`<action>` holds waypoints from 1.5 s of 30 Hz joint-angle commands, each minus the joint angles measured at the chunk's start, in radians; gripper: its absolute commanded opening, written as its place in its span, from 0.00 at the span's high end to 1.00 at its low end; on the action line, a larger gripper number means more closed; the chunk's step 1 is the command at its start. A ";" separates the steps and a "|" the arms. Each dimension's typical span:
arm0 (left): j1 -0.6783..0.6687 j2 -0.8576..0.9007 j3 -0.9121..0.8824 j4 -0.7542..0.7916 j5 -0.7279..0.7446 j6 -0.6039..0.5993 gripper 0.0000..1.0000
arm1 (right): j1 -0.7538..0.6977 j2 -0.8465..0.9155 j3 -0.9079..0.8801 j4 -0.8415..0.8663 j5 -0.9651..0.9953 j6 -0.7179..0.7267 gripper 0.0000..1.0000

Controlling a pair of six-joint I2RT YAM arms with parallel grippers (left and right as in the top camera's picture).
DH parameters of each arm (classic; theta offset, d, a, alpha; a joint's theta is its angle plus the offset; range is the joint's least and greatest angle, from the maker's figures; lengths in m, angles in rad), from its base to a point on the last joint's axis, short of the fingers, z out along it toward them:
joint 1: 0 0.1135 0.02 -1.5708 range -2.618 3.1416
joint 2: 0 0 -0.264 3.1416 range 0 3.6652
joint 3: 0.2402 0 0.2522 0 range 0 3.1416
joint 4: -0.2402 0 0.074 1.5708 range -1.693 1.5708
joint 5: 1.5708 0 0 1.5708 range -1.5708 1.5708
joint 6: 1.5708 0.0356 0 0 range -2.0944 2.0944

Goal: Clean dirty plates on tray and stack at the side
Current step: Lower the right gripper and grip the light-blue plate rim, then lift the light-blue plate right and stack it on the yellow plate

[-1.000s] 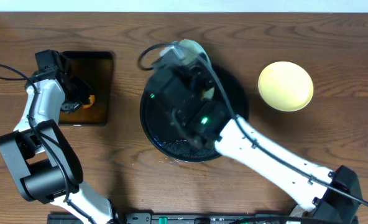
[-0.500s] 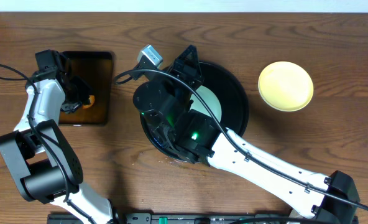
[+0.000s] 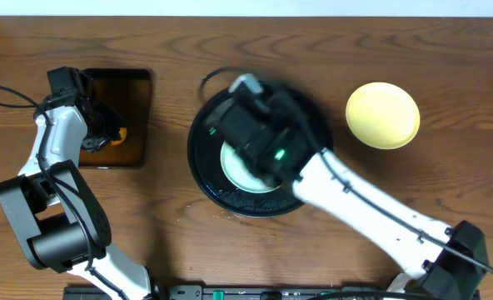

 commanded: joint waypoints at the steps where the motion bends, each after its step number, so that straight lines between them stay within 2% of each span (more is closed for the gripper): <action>1: 0.005 0.000 -0.011 -0.003 0.006 0.013 0.92 | -0.181 -0.021 0.004 -0.046 -0.603 0.383 0.97; 4: 0.005 0.000 -0.011 -0.003 0.006 0.013 0.92 | -0.323 -0.014 0.003 -0.082 -0.907 0.443 0.61; 5: 0.005 0.000 -0.011 -0.003 0.006 0.013 0.92 | -0.355 -0.011 0.003 -0.100 -0.966 0.443 0.55; 8: 0.005 0.000 -0.011 -0.003 0.006 0.013 0.92 | -0.422 0.004 -0.015 -0.161 -0.980 0.443 0.50; 10: 0.005 0.000 -0.011 -0.002 0.006 0.013 0.92 | -0.435 0.021 -0.072 -0.154 -0.972 0.442 0.36; 11: 0.005 0.000 -0.011 -0.002 0.006 0.013 0.92 | -0.433 0.029 -0.095 -0.140 -0.973 0.443 0.33; 14: 0.005 0.000 -0.011 -0.003 0.006 0.013 0.92 | -0.419 0.057 -0.160 -0.068 -0.993 0.445 0.30; 19: 0.005 0.000 -0.011 -0.007 0.006 0.013 0.92 | -0.407 0.138 -0.224 0.036 -0.992 0.546 0.40; 25: 0.005 0.000 -0.011 -0.006 0.006 0.013 0.92 | -0.404 0.291 -0.225 0.110 -1.040 0.542 0.55; 27: 0.005 0.000 -0.011 -0.006 0.006 0.013 0.92 | -0.403 0.334 -0.225 0.139 -1.110 0.532 0.67; 30: 0.005 0.000 -0.011 -0.006 0.006 0.013 0.92 | -0.399 0.366 -0.225 0.158 -1.130 0.532 0.71; 31: 0.005 0.000 -0.011 -0.006 0.006 0.013 0.92 | -0.400 0.369 -0.225 0.158 -1.130 0.533 0.75; 33: 0.005 0.000 -0.011 -0.005 0.006 0.013 0.92 | -0.400 0.369 -0.224 0.158 -1.129 0.532 0.95; 34: 0.005 0.000 -0.011 -0.005 0.006 0.013 0.92 | -0.401 0.367 -0.222 0.157 -1.129 0.532 0.99; 40: 0.005 0.000 -0.013 -0.006 0.006 0.013 0.92 | -0.412 0.339 -0.174 0.136 -1.096 0.533 0.99; 45: 0.005 0.000 -0.013 -0.004 0.006 0.013 0.92 | -0.449 0.235 -0.082 0.043 -0.913 0.531 0.99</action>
